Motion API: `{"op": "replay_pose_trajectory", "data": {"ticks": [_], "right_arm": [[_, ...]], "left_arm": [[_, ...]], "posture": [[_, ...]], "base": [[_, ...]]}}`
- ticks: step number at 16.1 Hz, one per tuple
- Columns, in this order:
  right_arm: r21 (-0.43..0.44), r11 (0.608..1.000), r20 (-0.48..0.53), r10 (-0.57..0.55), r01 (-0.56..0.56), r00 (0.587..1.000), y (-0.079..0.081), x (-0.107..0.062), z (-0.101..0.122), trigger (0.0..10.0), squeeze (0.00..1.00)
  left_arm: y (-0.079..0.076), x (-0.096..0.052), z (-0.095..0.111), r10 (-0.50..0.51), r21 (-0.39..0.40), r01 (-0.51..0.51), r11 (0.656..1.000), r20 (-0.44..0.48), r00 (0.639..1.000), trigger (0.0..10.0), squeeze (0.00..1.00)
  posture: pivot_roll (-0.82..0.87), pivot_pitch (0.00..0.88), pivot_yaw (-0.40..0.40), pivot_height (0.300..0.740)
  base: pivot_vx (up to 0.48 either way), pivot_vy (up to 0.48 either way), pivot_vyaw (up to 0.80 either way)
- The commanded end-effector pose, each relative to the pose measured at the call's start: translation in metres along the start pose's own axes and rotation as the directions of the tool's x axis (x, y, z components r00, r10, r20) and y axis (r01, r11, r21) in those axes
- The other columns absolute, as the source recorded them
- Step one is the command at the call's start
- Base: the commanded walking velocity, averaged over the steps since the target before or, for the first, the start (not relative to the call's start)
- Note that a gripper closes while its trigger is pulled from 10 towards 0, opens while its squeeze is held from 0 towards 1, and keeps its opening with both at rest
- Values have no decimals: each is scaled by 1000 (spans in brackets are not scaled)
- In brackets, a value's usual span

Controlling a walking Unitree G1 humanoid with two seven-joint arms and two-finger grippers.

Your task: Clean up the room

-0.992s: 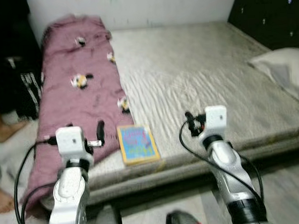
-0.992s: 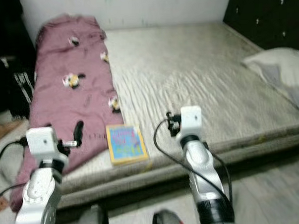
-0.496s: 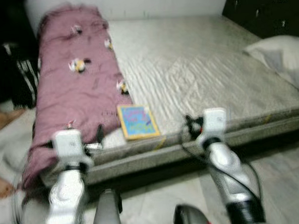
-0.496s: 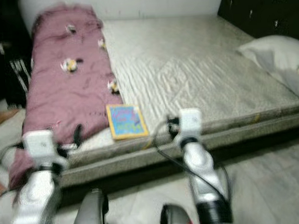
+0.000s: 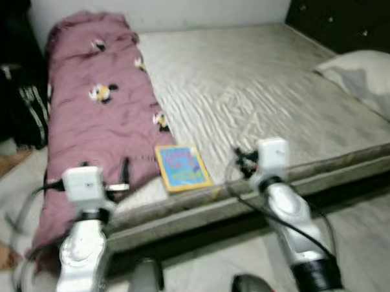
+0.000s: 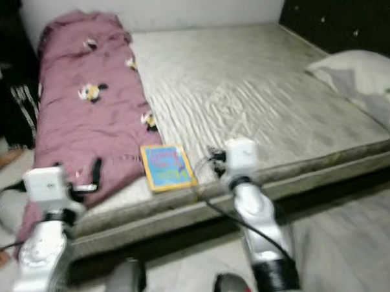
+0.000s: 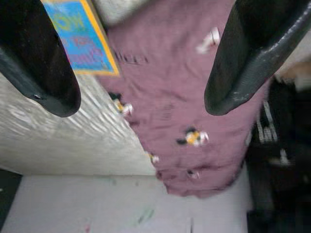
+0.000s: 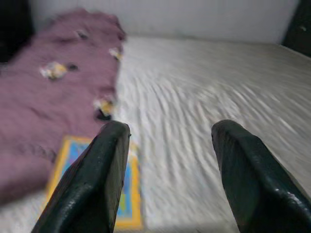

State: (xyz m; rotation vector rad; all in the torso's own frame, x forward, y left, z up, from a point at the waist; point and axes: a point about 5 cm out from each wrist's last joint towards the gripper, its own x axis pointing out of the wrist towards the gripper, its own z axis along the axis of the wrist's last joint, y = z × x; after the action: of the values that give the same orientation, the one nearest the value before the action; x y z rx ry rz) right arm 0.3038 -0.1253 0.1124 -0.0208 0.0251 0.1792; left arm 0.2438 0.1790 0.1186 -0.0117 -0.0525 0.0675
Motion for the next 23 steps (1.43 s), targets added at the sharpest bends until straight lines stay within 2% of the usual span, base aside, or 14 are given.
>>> {"op": "replay_pose_trajectory", "data": {"ticks": [1, 7, 9, 13, 15, 20, 22, 23], "right_arm": [[-11, 999, -12, -46, 46, 999, -15, -3, -2, 10000, 0], [-9, 999, -17, -41, 41, 999, -15, -4, -3, 10000, 0], [-5, 999, -28, -45, 45, 999, -16, -3, -5, 10000, 0], [-1, 999, -37, -46, 46, 998, -16, -4, -6, 10000, 0], [5, 999, -41, -48, 48, 998, -16, -4, -7, 10000, 0], [13, 999, -43, -50, 50, 998, -16, -2, -5, 10000, 0], [15, 999, -42, -45, 46, 998, -15, -1, -4, 10000, 0], [16, 999, -50, -42, 43, 998, -15, -1, -5, 10000, 0]], "left_arm": [[-10, 2, 2, -34, -23, 35, 999, 9, 999, 10000, 0], [-11, 2, 1, -44, -24, 44, 999, 4, 999, 10000, 0], [-12, 4, -6, -18, -15, 17, 1000, -45, 999, 10000, 0], [-6, 7, -8, 22, -31, -24, 999, -55, 998, 10000, 0], [-3, 9, -8, 55, -59, -58, 997, -62, 997, 10000, 0], [4, 22, 2, 110, -54, -111, 992, -31, 993, 10000, 0], [8, 24, 3, 143, -49, -144, 988, -26, 989, 10000, 0], [14, 24, 1, 189, -55, -191, 980, -41, 981, 10000, 0]], "posture": [[-33, 49, -37, 642], [-34, 47, -37, 642], [-34, 45, -36, 642], [-35, 49, -42, 642], [-32, 59, -43, 607], [-40, 109, -40, 552], [-39, 104, -43, 542], [-39, 106, -42, 542]], "base": [[405, 0, 0], [406, 0, 0], [0, 0, 0], [0, 0, 0], [0, 0, 0], [0, 0, 0], [0, 0, 0], [0, 0, 0]]}}
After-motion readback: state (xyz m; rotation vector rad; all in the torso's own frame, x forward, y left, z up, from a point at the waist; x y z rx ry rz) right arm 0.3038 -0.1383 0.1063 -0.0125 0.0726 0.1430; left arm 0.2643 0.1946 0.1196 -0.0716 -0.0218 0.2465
